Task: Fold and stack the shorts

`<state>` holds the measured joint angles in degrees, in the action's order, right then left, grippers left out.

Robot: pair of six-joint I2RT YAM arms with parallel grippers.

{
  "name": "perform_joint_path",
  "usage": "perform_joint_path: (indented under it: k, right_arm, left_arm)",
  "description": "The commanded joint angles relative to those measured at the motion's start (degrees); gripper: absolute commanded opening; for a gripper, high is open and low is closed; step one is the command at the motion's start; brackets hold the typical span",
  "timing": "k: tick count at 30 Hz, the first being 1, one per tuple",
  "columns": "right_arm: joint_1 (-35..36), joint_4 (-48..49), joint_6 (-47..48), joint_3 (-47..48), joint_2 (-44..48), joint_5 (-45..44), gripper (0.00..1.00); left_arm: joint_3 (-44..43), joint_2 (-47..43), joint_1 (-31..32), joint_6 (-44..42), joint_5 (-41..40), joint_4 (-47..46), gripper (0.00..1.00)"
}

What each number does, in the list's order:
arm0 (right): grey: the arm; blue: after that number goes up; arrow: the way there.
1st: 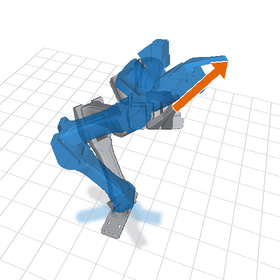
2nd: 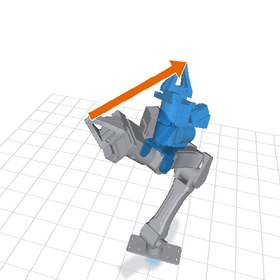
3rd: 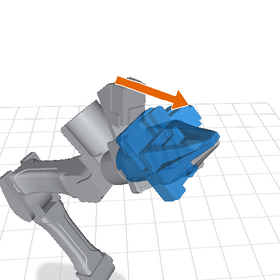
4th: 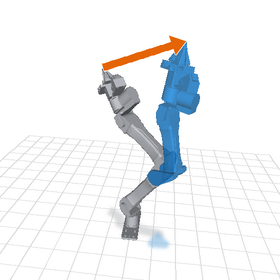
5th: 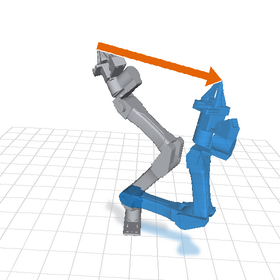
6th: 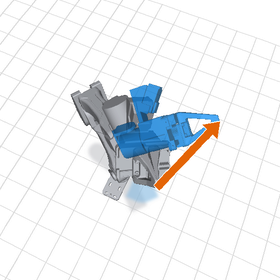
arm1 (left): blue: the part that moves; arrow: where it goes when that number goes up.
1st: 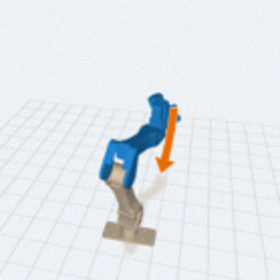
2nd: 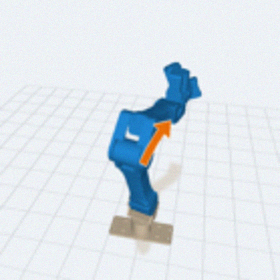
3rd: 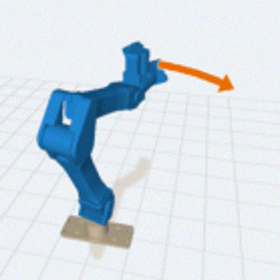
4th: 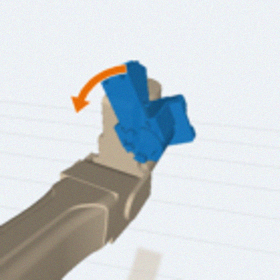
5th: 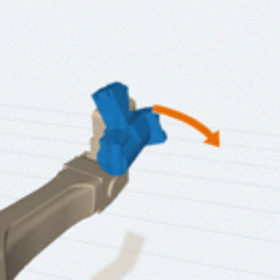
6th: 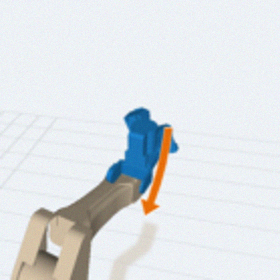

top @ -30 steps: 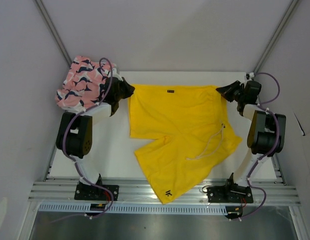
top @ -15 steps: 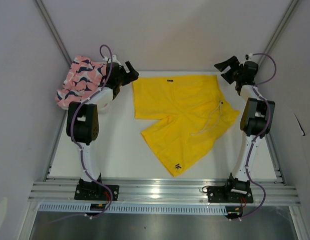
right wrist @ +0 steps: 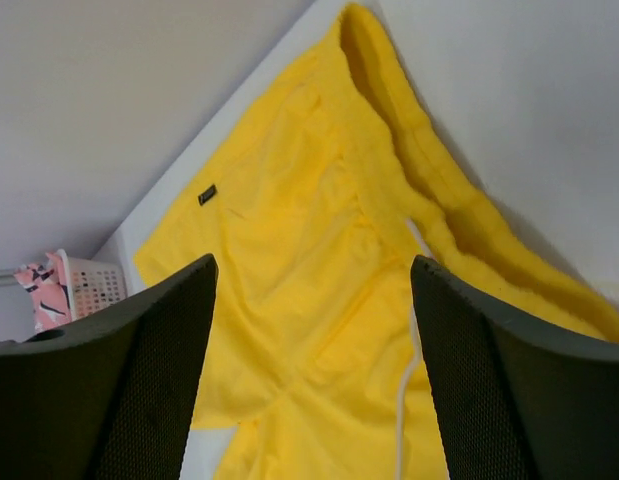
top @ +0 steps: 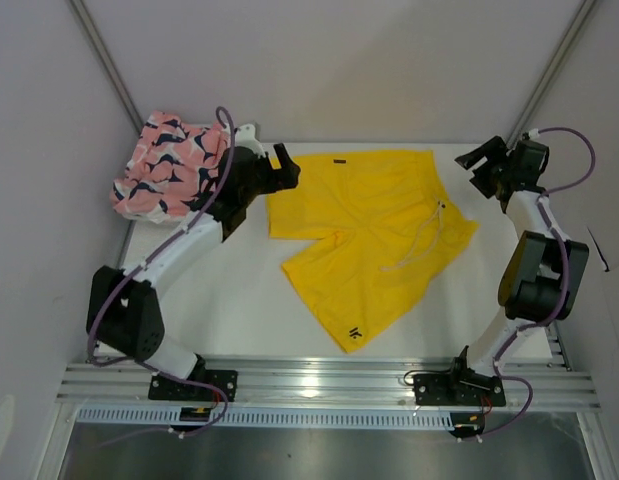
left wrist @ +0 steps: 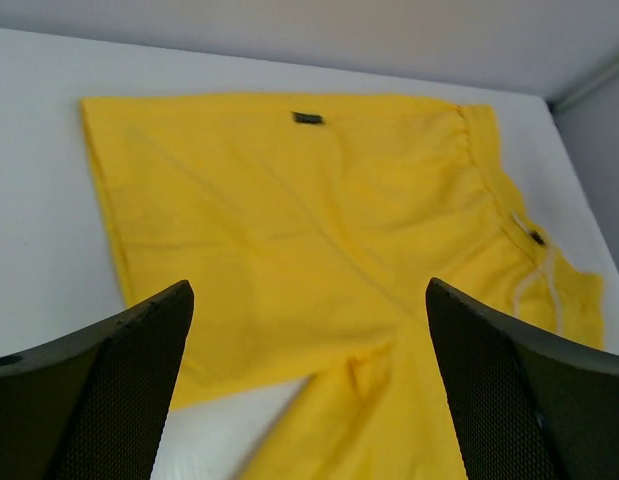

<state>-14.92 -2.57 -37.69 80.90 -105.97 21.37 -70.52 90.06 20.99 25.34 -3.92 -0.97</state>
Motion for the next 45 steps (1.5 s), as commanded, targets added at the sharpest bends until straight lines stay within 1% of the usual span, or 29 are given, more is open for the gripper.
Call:
perform_joint_path:
  k: [1,2,3,4,5,6,8,9,10,11,12,14,15,17,20,24,26,32,33,35,36,39,40,41,42,43,44,45]
  right_arm:
    - [-0.6,-3.0,3.1,-9.5,9.0,-4.0,0.79]
    - [-1.0,-2.6,3.1,-11.7,10.6,-5.0,0.76]
    - [-1.4,-2.3,3.1,-13.7,12.0,-5.1,0.72]
    - [-1.9,-2.4,3.1,-15.4,14.0,-5.2,0.71]
    - [-2.7,-2.9,3.3,-17.8,14.7,-5.2,0.7]
    - [-2.9,-3.1,3.4,-18.9,15.5,-5.3,0.68]
    - [-3.8,-3.3,3.9,-23.0,17.5,-5.7,0.66]
    - [-4.1,-3.2,4.0,-24.4,18.2,-6.5,0.61]
    - [-4.4,-2.7,3.9,-25.7,18.8,-6.8,0.56]
    - [-5.1,-2.5,3.8,-28.4,20.1,-7.4,0.55]
    - [-5.4,-1.1,3.0,-29.9,20.7,-8.5,0.51]
    - [-5.6,0.5,2.1,-32.6,22.6,-9.8,0.49]
    - [-5.7,1.9,1.7,-34.6,22.8,-10.4,0.45]
    - [-5.7,3.0,1.4,-35.4,22.6,-11.3,0.43]
    - [-5.7,3.2,1.4,-34.8,21.5,-12.6,0.41]
    - [-5.7,4.4,0.3,-35.1,19.6,-14.9,0.36]
    - [-5.5,6.2,-0.6,-36.3,18.7,-14.7,0.33]
    - [-4.0,8.5,-1.4,-36.7,15.4,-17.0,0.3]
    - [-3.9,9.8,-1.6,-37.0,15.1,-17.4,0.24]
    - [-3.6,11.4,-2.0,-37.5,14.0,-17.1,0.22]
    - [-3.5,12.3,-2.2,-37.3,13.6,-16.6,0.19]
    - [-2.6,12.1,-1.5,-35.7,12.4,-15.9,0.12]
    - [-2.2,11.7,-1.2,-35.3,12.2,-16.5,0.09]
    - [-1.8,10.9,-0.9,-34.9,12.1,-17.0,0.02]
    - [-0.9,10.3,-0.2,-34.2,12.2,-17.7,0.0]
    - [-0.3,9.4,0.0,-33.8,12.4,-19.9,0.0]
    - [0.3,7.9,0.5,-33.4,12.8,-21.0,0.0]
    - [1.7,7.2,1.4,-32.5,13.1,-22.0,0.0]
  left_arm:
    - [6.2,-9.1,5.5,-3.5,-4.4,2.5,0.99]
    - [7.1,-10.6,7.8,-3.5,-4.9,2.6,0.99]
    - [11.0,-12.0,9.0,-3.5,-5.4,3.1,0.99]
    - [12.1,-13.4,10.2,-3.4,-5.7,3.6,0.99]
    - [13.0,-15.7,12.8,-3.5,-6.4,4.2,0.99]
    - [15.7,-16.7,14.1,-3.4,-7.4,4.7,0.99]
    - [17.4,-18.2,16.8,-3.1,-8.0,6.1,0.99]
    - [19.7,-19.3,19.8,-2.9,-9.4,6.5,0.99]
    - [20.4,-19.7,21.4,-2.8,-10.2,7.2,0.99]
    - [21.8,-20.1,24.5,-3.0,-10.7,7.1,0.99]
    - [23.2,-20.6,25.9,-3.3,-11.6,7.0,0.99]
    - [25.0,-20.7,29.6,-3.5,-12.2,6.0,0.99]
    - [25.6,-20.7,30.6,-3.8,-11.6,5.5,0.99]
    - [26.2,-20.5,33.0,-4.1,-11.4,4.8,0.98]
    - [25.8,-19.7,34.3,-4.1,-9.7,4.7,0.98]
    - [25.7,-17.6,35.6,-3.1,-7.9,2.9,0.96]
    - [25.9,-14.8,36.1,-2.9,-6.9,1.2,0.95]
    - [23.5,-6.0,36.1,0.0,-5.1,-2.1,0.88]
    - [22.7,-3.2,36.1,0.1,-3.9,-2.5,0.85]
    - [21.7,-0.8,36.1,1.0,-3.0,-3.7,0.82]
    - [21.4,1.1,36.1,1.2,-2.7,-4.2,0.8]
    - [20.0,3.4,36.0,2.5,-4.1,-3.7,0.74]
    - [18.9,4.5,36.0,3.2,-6.2,-1.7,0.73]
    - [18.3,5.0,36.0,3.9,-8.1,0.0,0.67]
    - [16.6,6.2,36.0,6.4,-13.5,5.6,0.65]
    - [15.2,6.7,35.6,7.7,-15.4,7.6,0.63]
    - [14.7,7.1,35.2,8.5,-16.0,8.9,0.59]
    - [14.3,7.5,34.6,9.2,-15.8,9.5,0.57]
